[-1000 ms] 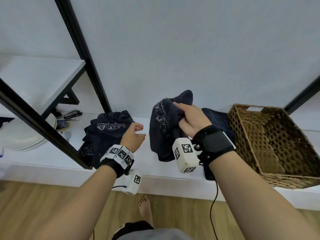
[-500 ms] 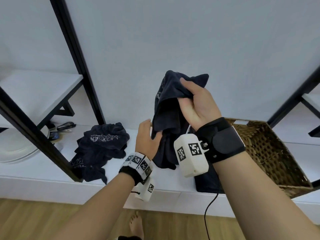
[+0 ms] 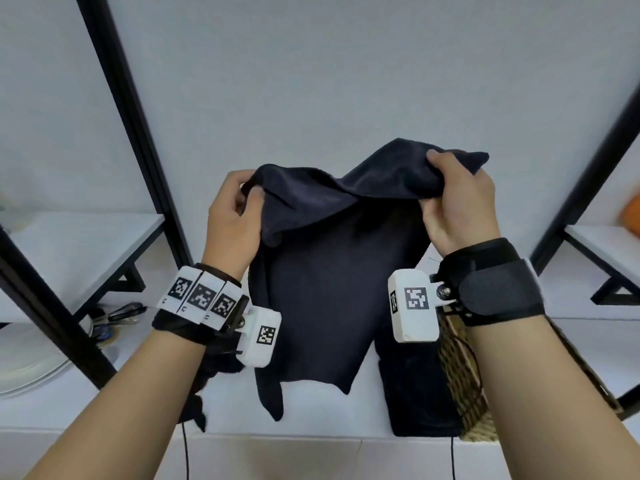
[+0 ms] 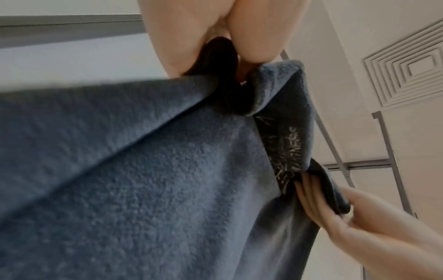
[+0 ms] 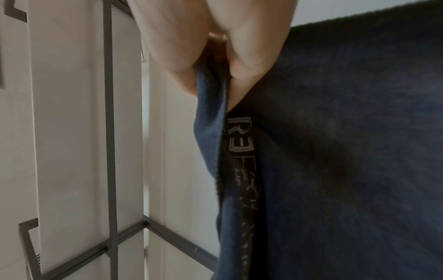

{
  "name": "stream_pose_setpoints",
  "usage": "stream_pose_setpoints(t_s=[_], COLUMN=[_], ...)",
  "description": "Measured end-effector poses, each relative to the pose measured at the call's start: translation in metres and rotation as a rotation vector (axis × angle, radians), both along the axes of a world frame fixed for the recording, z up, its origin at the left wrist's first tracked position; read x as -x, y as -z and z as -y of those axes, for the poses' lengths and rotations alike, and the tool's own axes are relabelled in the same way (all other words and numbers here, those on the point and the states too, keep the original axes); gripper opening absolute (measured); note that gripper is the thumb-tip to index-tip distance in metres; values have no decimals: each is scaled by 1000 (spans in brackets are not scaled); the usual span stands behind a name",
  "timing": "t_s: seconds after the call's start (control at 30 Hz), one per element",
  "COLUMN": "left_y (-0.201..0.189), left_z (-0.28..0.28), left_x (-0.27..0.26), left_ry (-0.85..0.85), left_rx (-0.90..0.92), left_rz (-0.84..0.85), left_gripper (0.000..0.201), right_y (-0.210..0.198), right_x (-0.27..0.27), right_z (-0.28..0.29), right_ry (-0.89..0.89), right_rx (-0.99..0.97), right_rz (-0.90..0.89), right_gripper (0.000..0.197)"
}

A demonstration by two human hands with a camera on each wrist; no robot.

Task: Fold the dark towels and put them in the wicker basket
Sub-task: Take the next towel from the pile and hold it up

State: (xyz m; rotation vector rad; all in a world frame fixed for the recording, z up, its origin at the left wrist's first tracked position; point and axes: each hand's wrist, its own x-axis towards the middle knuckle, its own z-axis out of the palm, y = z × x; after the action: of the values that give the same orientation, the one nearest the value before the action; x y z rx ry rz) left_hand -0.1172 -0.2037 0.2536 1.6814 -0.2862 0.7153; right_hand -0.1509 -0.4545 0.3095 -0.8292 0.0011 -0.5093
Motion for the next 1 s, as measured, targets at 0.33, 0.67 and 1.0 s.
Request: stream_pose_setpoints(t_s=[0.33, 0.67, 1.0], left_y=[109, 278, 374], left_z=[-15, -40, -52], left_x=[-12, 5, 9], left_ry=[-9, 42, 201], left_rx=[-136, -509, -767], left_rz=[-365, -908, -1284], left_gripper=[15, 15, 9], right_y=[114, 304, 413], right_x=[-17, -5, -7], right_z=[-6, -17, -27], right_ry=[1, -160, -270], right_rx=[37, 98, 135], right_rz=[-415, -950, -1289], right_gripper=[15, 6, 7])
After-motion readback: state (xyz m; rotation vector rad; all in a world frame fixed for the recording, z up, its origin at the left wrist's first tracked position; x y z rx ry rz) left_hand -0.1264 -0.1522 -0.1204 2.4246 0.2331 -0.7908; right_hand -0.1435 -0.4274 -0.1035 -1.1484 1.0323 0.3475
